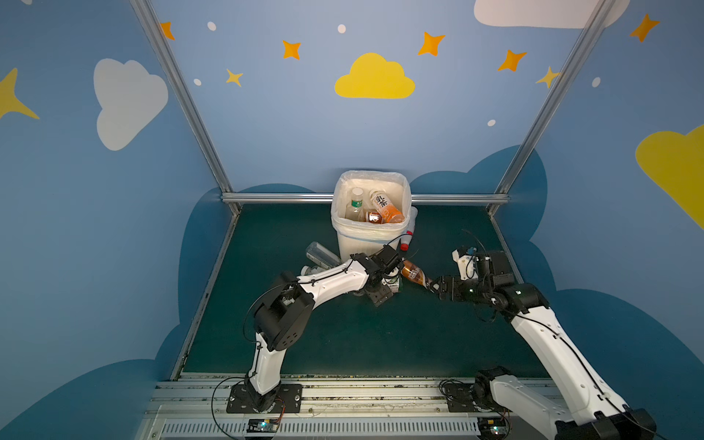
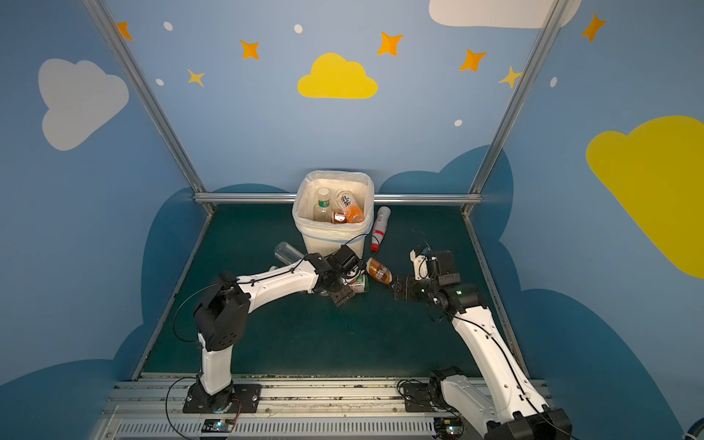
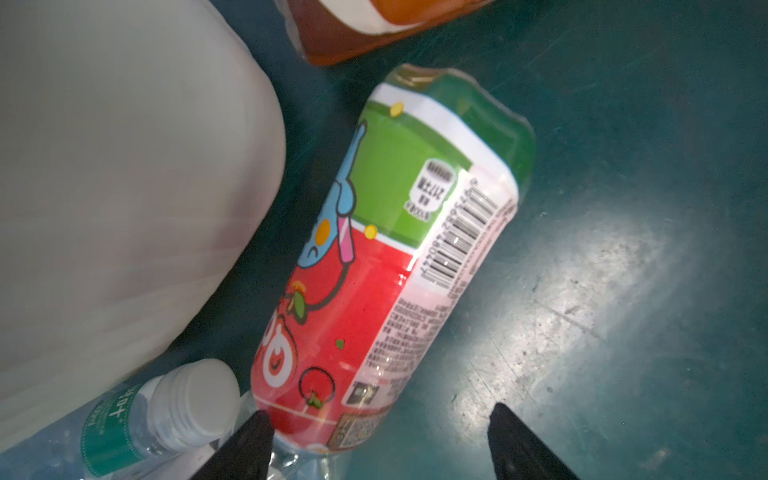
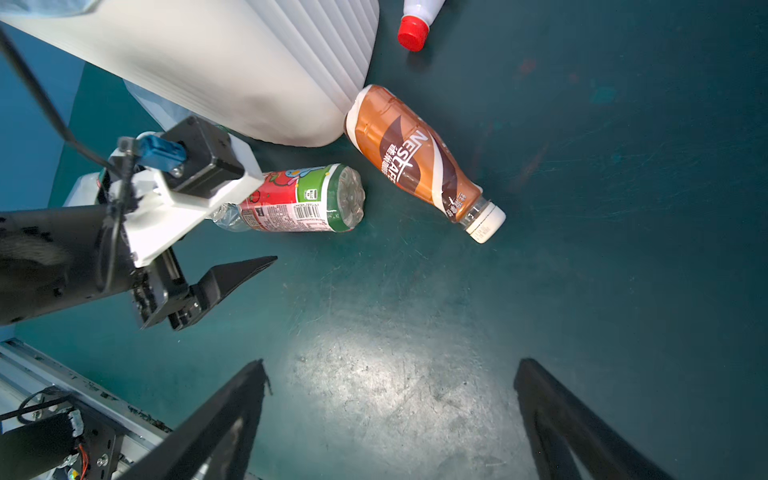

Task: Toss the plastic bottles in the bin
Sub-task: 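Lower the left gripper onto the red-green juice bottle while right gripper withdraws, then close the left gripper on the red-green juice bottle and lift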

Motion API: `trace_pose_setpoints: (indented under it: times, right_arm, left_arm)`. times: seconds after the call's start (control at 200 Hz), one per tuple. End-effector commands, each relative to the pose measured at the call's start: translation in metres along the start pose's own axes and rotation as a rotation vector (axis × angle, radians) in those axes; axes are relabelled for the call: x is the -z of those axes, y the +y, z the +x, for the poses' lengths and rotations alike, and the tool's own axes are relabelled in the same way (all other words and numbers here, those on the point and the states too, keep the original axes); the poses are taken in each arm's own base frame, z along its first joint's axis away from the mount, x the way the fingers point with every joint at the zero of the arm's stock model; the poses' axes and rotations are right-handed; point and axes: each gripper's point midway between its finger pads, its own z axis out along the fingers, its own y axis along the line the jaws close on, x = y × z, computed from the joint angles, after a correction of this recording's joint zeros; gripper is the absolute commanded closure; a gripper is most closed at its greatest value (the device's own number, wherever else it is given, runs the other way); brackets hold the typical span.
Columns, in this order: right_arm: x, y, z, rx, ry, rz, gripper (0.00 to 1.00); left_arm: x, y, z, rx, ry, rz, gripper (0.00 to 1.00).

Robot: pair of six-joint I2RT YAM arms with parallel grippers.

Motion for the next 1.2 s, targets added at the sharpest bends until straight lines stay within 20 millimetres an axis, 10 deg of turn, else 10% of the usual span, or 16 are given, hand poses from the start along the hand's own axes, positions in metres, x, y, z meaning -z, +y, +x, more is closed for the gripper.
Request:
trace_pose_setpoints:
  times: [0.0, 1.197]
  right_arm:
    - [0.008, 0.0, 0.0, 0.007, -0.007, 0.004, 0.05]
    - [0.024, -0.006, -0.001, -0.018, -0.054, 0.007, 0.05]
  left_arm:
    - [-0.004, 0.004, -0.011, -0.023, -0.015, -0.026, 0.18]
    - [-0.031, -0.07, -0.022, -0.07, 0.052, 0.175, 0.31]
